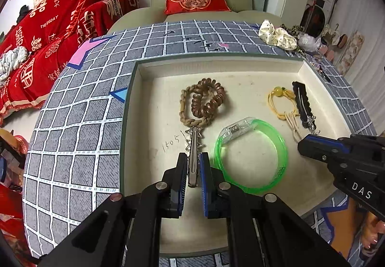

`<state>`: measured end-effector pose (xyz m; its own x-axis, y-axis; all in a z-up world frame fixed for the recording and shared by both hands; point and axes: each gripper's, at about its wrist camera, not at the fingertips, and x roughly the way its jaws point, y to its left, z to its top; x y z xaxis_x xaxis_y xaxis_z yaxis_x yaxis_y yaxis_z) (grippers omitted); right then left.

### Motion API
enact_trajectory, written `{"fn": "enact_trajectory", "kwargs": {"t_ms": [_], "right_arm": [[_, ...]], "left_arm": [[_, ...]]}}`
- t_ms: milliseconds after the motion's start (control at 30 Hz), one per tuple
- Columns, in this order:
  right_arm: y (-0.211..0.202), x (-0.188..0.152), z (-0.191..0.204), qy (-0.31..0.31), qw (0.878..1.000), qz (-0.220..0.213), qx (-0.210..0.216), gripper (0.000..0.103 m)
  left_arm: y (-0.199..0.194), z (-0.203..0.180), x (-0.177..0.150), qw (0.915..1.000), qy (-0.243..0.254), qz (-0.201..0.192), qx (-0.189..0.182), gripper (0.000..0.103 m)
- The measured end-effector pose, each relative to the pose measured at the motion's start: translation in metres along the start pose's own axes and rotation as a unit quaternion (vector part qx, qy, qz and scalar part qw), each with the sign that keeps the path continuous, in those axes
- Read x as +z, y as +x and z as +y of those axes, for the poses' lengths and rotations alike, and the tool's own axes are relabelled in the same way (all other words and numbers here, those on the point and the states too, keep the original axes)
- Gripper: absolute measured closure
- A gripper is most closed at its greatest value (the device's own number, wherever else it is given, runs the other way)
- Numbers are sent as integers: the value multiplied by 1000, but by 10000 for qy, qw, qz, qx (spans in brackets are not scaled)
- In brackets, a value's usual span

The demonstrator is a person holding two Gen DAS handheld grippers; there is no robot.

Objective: Organize jewelry
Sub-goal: 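Carry the key pendant and beige clip into the tray and open both tools, then withdraw both tools toward the silver bead pendant and the black claw clip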

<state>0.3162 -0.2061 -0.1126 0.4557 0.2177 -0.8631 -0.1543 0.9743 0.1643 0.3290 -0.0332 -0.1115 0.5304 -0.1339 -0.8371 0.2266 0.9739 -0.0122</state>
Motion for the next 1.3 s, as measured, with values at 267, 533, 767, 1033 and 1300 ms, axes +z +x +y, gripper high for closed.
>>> {"fn": "enact_trajectory", "kwargs": {"t_ms": [267,533,767,1033,1300], "right_arm": [[2,1,-3,162,9998,86,117,93],[-13,1,-9,450,9982,-72,388,56],[-38,-4,-6,483,9978,-263,368,46],[-62,-13,-3,468,9973,-405,398,40],[-83,-27,-1,509,9966,-483,435,37]], "left_arm": [[-7,-1,2,9999,-27,-32,146,84],[-22,-5,4,9997,-50,-115,223,84],[-36,-8,0,9995,-42,-133,291,84],[-56,-10,-9,9996,-95,-204,179,84],[-73,-8,-22,9996,-161,-237,44,84]]}}
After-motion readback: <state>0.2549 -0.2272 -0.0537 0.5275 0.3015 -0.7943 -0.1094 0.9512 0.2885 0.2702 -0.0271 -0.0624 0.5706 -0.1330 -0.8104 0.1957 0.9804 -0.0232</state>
